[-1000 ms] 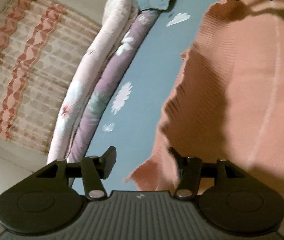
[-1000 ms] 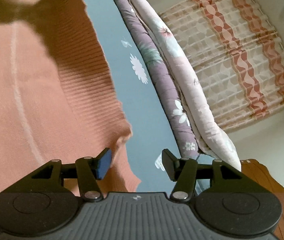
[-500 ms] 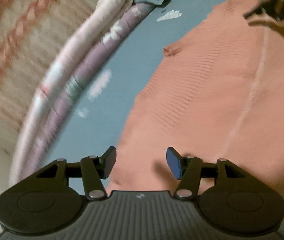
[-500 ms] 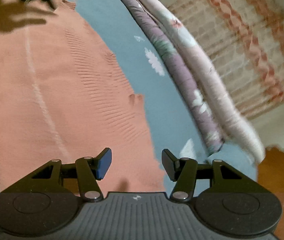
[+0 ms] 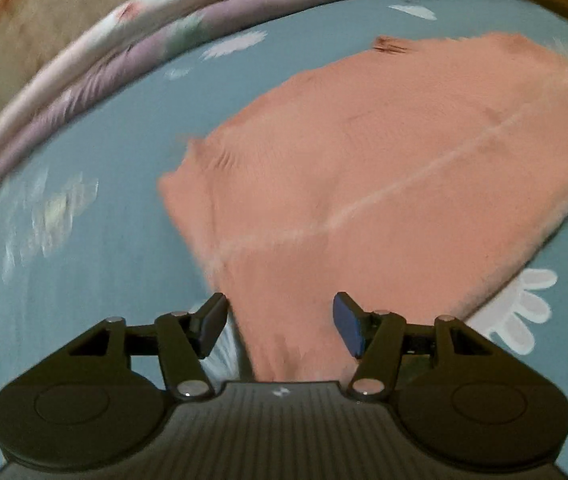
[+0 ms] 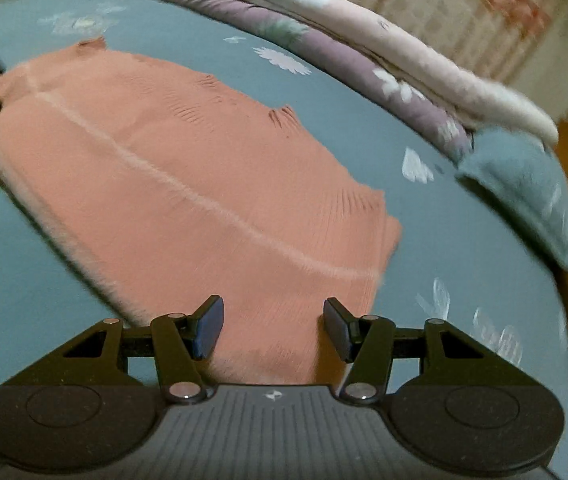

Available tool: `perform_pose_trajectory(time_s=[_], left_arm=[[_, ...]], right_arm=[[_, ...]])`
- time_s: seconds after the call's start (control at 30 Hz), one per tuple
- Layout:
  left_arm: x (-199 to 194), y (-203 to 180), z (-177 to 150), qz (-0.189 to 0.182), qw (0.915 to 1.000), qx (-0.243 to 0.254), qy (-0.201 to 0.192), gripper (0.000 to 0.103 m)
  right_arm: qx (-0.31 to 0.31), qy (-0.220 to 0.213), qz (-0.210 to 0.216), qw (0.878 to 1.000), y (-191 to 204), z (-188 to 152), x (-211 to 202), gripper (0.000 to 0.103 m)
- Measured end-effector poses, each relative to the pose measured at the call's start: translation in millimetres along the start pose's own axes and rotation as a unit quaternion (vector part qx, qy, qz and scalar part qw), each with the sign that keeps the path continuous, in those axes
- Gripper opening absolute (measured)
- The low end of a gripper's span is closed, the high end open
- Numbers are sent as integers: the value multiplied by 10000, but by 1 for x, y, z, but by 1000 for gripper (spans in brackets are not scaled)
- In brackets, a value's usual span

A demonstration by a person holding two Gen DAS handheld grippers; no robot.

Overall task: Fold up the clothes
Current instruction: 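Move both grippers back over the folded sweater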

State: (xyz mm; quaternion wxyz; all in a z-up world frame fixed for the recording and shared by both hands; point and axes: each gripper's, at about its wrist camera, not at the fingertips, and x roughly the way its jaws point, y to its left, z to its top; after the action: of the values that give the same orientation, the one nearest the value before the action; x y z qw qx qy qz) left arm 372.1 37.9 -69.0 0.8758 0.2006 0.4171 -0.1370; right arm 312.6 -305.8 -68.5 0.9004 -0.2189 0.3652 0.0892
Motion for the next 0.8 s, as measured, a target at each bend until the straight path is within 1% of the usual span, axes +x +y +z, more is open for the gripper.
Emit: perform_pose_trajectory(time_s=[0.07,0.13,0.2,0.27,0.33,0.4,0.43,0.53,0.57,0.67,0.7,0.77,0.8], left_arm=[[-9,5,1,-33,9999,-139,-51,58],[-20,4,4,-46,9996,-121,-239,58],[-26,3,8,-199,9985,-219,-462,58],[-26,-1,11,-450,9966,-240,-645,59],[-17,-6,12,-625,9962,-198,-578,60],[-3,-8,7,-597,9974,-209,-336,60],[3,-7,3,-596,9976,-269,-221,60],[1,10,-14,-854,9933,-741,-225,60],[-2,12,-16,-887,9929,-760,-207,60],[-14,6,-12,-800,9959,-403,-155,60],[-17,5,-8,-780,9963,-299,-196,60],[-24,5,1,-799,9958,-182,-396,60],[-24,8,6,-865,9947,-221,-501,60]], right_arm=[[223,5,-4,9998,-1,-4,-8,61],[423,-27,23,9991,-4,-5,-15,61],[685,-97,79,9976,-9,-6,-19,61],[984,-129,237,9948,-13,-6,-18,61],[1198,-141,387,9919,-15,-5,-17,61],[1319,-167,491,9899,-14,-4,-15,61],[1367,-153,508,9892,-13,-5,-16,61],[1554,25,455,9868,-13,-17,-18,62],[1644,119,437,9854,-15,-23,-19,62],[1974,246,501,9787,-21,-39,-26,62],[2028,231,468,9778,-23,-40,-29,62],[2124,79,365,9765,-29,-37,-33,62],[2228,-44,389,9741,-33,-32,-32,62]])
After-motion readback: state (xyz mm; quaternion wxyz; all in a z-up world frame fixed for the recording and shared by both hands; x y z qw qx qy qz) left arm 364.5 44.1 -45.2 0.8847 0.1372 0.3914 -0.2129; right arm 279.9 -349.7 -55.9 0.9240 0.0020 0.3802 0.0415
